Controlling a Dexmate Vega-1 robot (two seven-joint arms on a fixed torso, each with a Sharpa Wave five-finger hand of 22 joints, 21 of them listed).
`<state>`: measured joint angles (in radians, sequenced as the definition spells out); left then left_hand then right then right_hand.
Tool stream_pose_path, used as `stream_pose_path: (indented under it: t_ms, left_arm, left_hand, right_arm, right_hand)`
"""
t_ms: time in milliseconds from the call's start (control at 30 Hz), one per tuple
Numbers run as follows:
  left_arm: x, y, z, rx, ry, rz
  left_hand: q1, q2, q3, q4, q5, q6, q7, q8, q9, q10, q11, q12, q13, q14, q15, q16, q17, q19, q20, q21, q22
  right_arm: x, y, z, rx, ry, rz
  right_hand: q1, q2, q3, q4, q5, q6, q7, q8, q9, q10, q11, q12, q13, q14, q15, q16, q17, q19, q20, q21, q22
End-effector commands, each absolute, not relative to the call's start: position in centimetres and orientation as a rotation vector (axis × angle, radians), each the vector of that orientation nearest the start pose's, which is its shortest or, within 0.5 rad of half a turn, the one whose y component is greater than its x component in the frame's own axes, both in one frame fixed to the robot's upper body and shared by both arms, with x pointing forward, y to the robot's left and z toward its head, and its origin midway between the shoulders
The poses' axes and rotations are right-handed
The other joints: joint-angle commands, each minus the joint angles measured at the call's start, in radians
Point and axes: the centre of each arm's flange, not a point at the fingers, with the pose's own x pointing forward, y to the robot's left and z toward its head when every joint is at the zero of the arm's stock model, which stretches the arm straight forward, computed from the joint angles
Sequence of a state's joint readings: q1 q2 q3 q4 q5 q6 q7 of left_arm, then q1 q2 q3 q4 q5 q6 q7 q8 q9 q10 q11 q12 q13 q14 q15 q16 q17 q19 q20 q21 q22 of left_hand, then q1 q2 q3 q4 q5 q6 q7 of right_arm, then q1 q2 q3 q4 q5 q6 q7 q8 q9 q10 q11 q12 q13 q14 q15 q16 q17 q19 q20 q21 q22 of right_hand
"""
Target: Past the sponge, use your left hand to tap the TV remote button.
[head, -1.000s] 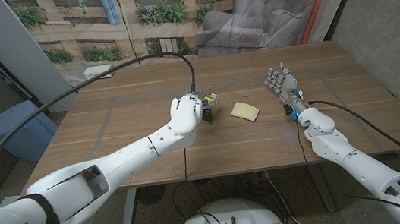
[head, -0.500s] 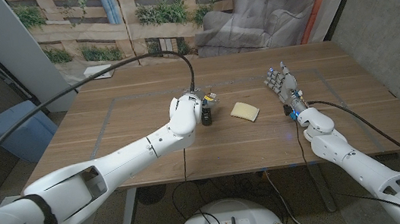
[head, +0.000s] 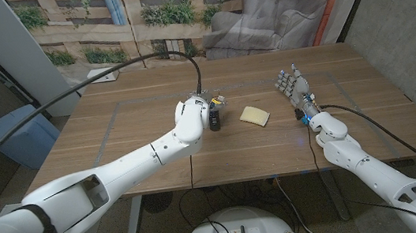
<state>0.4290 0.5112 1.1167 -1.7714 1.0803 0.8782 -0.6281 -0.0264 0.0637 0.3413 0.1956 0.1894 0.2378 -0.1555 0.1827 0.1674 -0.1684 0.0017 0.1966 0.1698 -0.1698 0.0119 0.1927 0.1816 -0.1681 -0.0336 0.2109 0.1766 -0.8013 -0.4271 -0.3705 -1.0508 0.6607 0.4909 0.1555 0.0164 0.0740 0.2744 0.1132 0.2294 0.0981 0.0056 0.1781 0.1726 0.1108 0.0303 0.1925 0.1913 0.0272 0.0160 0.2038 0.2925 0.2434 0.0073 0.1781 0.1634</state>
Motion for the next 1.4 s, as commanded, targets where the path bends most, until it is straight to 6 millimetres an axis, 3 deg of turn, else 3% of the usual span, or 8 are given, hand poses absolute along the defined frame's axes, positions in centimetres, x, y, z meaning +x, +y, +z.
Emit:
stream_pose_path:
  t_ms: [33,367,600,767,933,1200,1400]
  left_arm:
    - [58.9,8.4,3.0,1.726,-0.197,0.094]
    - [58.1,9.9,3.8,1.641,-0.252,0.087]
    - [57.6,11.1,4.2,1.571,-0.305,0.097]
    - [57.2,12.5,4.3,1.393,-0.385,0.081]
    - [57.0,13.3,4.3,1.348,-0.396,0.114]
    - [57.0,14.5,4.0,1.284,-0.418,0.122]
    - [57.3,16.0,3.5,1.125,-0.47,0.125]
  left_hand:
    - [0.007,0.115,-0.003,-0.002,0.01,0.008,-0.005,-0.004,0.003,-0.14,-0.007,0.01,0.003,-0.214,-0.005,0.007,-0.002,-0.195,-0.027,0.006,0.002]
    - [0.01,0.114,-0.002,-0.005,0.012,-0.003,-0.015,-0.009,0.003,-0.138,-0.009,0.007,0.003,-0.206,-0.006,0.006,-0.003,-0.185,-0.028,0.007,0.001]
    - [0.014,0.112,0.002,-0.009,0.014,-0.013,-0.018,-0.009,0.002,-0.129,-0.01,0.007,0.003,-0.185,-0.011,0.007,-0.005,-0.149,-0.027,0.015,0.0]
    - [0.02,0.112,0.009,-0.014,0.016,-0.022,-0.03,-0.009,0.003,-0.103,-0.014,0.012,0.003,-0.162,-0.015,0.007,-0.007,-0.124,-0.03,0.019,-0.001]
    - [0.025,0.111,0.019,-0.019,0.019,-0.032,-0.039,-0.01,0.003,-0.071,-0.014,0.016,0.003,-0.132,-0.018,0.008,-0.008,-0.085,-0.024,0.024,-0.003]
    - [0.027,0.108,0.031,-0.022,0.021,-0.081,-0.053,-0.017,0.003,-0.041,-0.013,0.017,0.003,-0.101,-0.018,0.005,-0.009,-0.052,-0.017,0.024,-0.003]
    - [0.03,0.103,0.042,-0.026,0.021,-0.12,-0.063,-0.014,0.003,-0.015,-0.018,0.016,0.003,-0.061,-0.019,0.007,-0.009,-0.015,-0.019,0.025,-0.004]
  right_arm:
    - [66.8,-30.4,-5.9,0.068,-0.648,0.212]
    - [66.9,-30.6,-5.6,0.059,-0.652,0.213]
    - [66.9,-30.5,-5.2,0.045,-0.661,0.215]
    - [66.9,-30.6,-5.0,0.043,-0.658,0.211]
    - [66.8,-30.4,-5.1,0.041,-0.658,0.205]
    - [66.8,-30.2,-5.2,0.045,-0.658,0.191]
    - [66.7,-30.0,-5.0,0.041,-0.662,0.184]
  right_hand:
    - [-0.004,0.0,0.001,0.008,0.007,0.01,-0.005,0.009,0.003,0.002,0.003,0.003,0.001,-0.001,0.0,0.004,-0.001,-0.004,-0.003,0.008,0.003]
    - [-0.003,0.0,0.0,0.009,0.008,0.01,-0.005,0.008,0.003,0.002,0.003,0.003,0.001,-0.001,0.001,0.005,-0.003,-0.004,-0.003,0.008,0.003]
    - [-0.003,-0.001,-0.002,0.01,0.008,0.011,-0.005,0.009,0.003,0.004,0.001,0.004,0.001,-0.001,-0.005,0.005,-0.004,-0.002,-0.008,0.009,0.003]
    - [-0.002,-0.001,-0.002,0.01,0.009,0.01,-0.004,0.008,0.003,0.002,-0.001,0.003,0.001,-0.006,-0.014,0.003,-0.006,-0.007,-0.015,0.007,0.003]
    - [0.001,0.0,-0.002,0.01,0.01,0.008,0.001,0.007,0.002,0.011,-0.008,0.006,0.0,-0.001,-0.037,0.004,-0.009,-0.005,-0.029,0.007,0.003]
    - [0.002,0.002,-0.001,0.009,0.011,0.012,0.005,0.009,0.002,0.013,-0.008,0.006,-0.001,0.002,-0.034,0.005,-0.012,-0.005,-0.034,0.007,0.002]
    - [0.003,0.003,-0.001,0.01,0.011,0.015,0.007,0.01,0.002,0.016,-0.008,0.006,-0.001,0.005,-0.033,0.005,-0.014,-0.003,-0.033,0.008,0.002]
